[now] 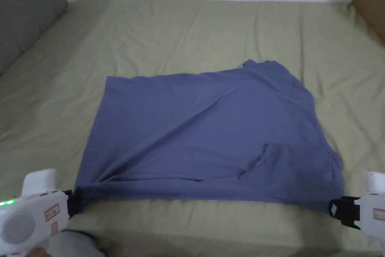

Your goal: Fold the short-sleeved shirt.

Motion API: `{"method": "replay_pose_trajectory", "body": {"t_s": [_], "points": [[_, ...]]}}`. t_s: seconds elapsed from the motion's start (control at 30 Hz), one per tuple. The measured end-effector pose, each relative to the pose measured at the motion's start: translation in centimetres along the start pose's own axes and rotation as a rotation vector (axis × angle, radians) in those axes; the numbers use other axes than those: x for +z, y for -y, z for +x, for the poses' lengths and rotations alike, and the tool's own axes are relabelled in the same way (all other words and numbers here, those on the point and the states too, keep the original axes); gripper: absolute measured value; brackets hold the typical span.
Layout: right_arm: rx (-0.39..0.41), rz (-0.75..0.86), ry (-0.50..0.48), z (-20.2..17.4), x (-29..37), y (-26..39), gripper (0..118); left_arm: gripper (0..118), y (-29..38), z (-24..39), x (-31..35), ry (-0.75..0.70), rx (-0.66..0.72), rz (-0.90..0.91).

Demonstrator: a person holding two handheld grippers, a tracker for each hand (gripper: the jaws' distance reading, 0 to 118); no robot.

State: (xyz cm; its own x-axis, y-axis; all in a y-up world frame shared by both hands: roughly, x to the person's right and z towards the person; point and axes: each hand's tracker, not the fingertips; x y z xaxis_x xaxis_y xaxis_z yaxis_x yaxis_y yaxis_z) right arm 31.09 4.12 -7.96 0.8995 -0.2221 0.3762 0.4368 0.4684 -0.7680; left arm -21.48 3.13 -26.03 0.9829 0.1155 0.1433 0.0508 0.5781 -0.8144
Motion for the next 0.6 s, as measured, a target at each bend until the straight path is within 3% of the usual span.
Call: {"method": "replay_pose_trajectory", "body": {"t_s": [0.17,0.2,0.23,0.27,0.3,0.4,0.47,0.5,0.53,0.57,0.6], "points": [[-0.003,0.021,0.002,0.8,0.7,-0.2,2,2,0.0,0.6,1.4,0.018,-0.016,-0.002],[0.004,0.027,0.008,0.9,0.9,-0.4,15,2,-0.2,0.1,1.4,0.014,-0.017,-0.002],[0.014,0.034,0.018,0.9,0.9,-0.6,50,2,-0.3,0.2,1.6,0.013,-0.017,0.0],[0.022,0.041,0.032,1.1,0.9,-0.8,72,2,-0.3,0.2,1.7,0.019,-0.016,0.005],[0.028,0.052,0.04,1.2,0.9,-1.0,78,2,-0.5,0.2,1.9,0.023,-0.013,0.008],[0.003,0.038,0.039,2.0,-0.1,-1.4,78,2,-0.7,0.3,2.1,0.022,-0.015,0.008],[-0.013,0.006,-0.009,2.4,-1.1,-1.2,75,2,-0.7,0.1,1.9,0.018,-0.018,0.003],[-0.008,-0.021,-0.028,2.6,-1.9,-1.0,65,2,-0.7,0.2,1.9,0.018,-0.02,-0.001],[0.003,-0.056,-0.034,2.6,-2.7,-0.8,22,2,-0.7,0.2,1.8,0.017,-0.022,-0.003],[0.026,-0.097,-0.019,2.3,-3.4,-0.7,0,2,-0.7,0.2,1.8,0.013,-0.024,-0.005],[0.034,-0.083,-0.009,1.9,-3.2,-0.8,0,2,-0.6,0.1,1.7,0.011,-0.026,-0.009]]}}
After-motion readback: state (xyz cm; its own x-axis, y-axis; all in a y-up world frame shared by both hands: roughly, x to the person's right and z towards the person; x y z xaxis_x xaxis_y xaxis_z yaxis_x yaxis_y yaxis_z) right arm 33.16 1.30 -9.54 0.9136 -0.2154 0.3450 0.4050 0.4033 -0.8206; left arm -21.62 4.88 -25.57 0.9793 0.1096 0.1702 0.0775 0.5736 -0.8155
